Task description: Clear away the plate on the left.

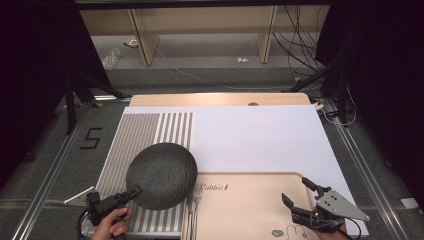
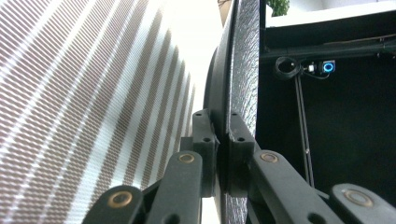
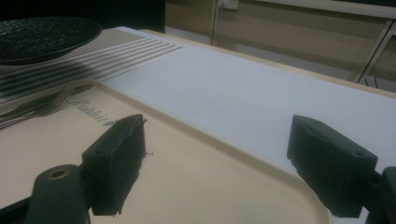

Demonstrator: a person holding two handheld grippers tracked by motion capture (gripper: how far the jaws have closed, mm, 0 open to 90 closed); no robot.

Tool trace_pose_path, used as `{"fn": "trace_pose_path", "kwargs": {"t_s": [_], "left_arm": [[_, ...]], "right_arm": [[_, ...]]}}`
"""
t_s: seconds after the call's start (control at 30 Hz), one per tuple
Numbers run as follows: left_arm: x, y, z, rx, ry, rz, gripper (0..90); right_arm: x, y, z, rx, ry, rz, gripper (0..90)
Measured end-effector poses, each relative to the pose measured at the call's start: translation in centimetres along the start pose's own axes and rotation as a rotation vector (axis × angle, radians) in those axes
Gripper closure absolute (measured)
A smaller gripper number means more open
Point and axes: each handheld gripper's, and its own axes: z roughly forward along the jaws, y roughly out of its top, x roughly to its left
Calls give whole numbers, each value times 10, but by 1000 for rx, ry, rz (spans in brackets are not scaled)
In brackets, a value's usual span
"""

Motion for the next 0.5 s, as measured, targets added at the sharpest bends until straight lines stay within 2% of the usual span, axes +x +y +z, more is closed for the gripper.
{"fn": "trace_pose_path", "kwargs": {"t_s": [0.2, 0.5], "left_arm": [[-5, -7, 7, 36, -17, 18, 850], [-12, -19, 21, 98, -19, 32, 850]], "right_arm": [[0, 0, 0, 1, 1, -1, 201], [0, 0, 1, 3, 1, 0, 201]]}}
